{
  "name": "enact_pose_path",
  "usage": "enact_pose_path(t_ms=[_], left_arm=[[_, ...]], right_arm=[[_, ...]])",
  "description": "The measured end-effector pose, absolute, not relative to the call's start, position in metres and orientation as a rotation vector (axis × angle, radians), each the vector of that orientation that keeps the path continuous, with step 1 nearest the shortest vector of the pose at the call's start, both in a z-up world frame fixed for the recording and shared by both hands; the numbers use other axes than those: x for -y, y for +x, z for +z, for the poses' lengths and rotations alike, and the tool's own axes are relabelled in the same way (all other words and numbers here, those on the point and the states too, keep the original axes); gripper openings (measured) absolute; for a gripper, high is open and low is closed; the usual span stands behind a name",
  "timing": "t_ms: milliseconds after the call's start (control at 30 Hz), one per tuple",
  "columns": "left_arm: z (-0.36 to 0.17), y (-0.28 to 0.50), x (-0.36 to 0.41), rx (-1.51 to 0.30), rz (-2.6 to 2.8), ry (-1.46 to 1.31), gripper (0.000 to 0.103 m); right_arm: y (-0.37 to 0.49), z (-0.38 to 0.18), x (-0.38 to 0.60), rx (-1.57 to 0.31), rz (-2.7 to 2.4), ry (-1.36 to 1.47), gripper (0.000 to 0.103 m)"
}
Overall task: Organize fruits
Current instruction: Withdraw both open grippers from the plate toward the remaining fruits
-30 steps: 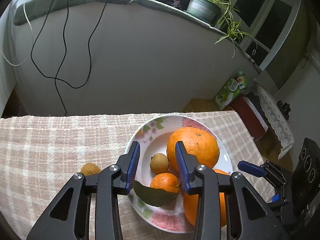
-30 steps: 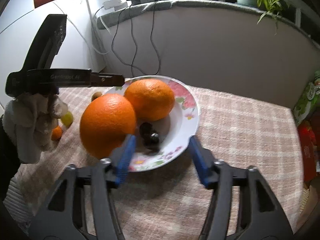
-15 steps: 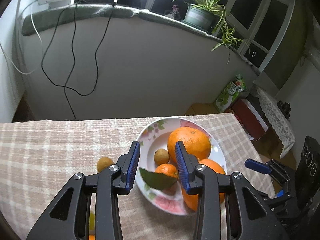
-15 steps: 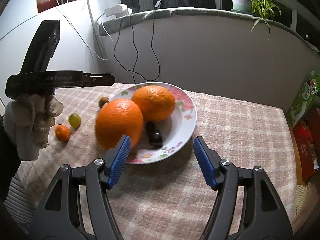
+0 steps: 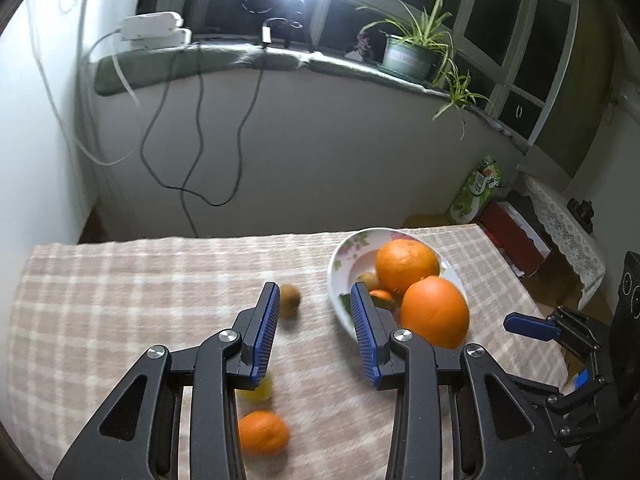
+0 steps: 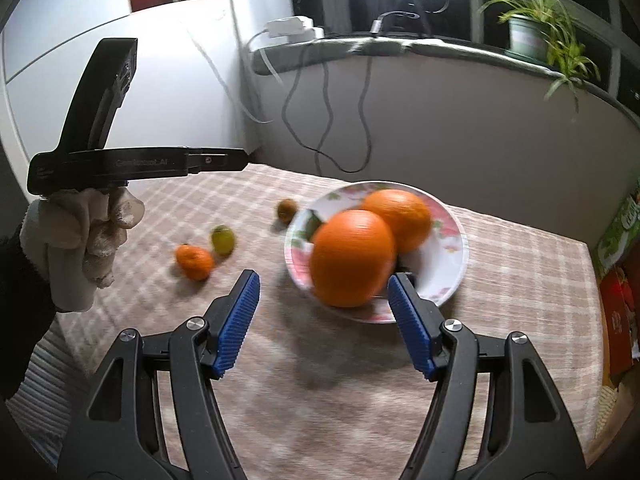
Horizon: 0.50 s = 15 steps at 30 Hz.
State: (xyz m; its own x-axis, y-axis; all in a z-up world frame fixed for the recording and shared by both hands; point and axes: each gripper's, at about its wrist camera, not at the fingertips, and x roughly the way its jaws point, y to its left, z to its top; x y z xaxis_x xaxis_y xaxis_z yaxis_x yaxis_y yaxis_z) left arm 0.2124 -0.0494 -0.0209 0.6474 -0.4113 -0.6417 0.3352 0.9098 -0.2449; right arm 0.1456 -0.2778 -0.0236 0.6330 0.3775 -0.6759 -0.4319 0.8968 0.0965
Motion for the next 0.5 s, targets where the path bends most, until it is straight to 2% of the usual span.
enact_pose_path(t_ms=[500], left_arm=[[-0.056,0.176,-0.038,-0.79,-0.334,-0.185,0.035]], right_arm=[[0.141,-0.041,0.204,-0.798,0.583,-0.157,0.069]])
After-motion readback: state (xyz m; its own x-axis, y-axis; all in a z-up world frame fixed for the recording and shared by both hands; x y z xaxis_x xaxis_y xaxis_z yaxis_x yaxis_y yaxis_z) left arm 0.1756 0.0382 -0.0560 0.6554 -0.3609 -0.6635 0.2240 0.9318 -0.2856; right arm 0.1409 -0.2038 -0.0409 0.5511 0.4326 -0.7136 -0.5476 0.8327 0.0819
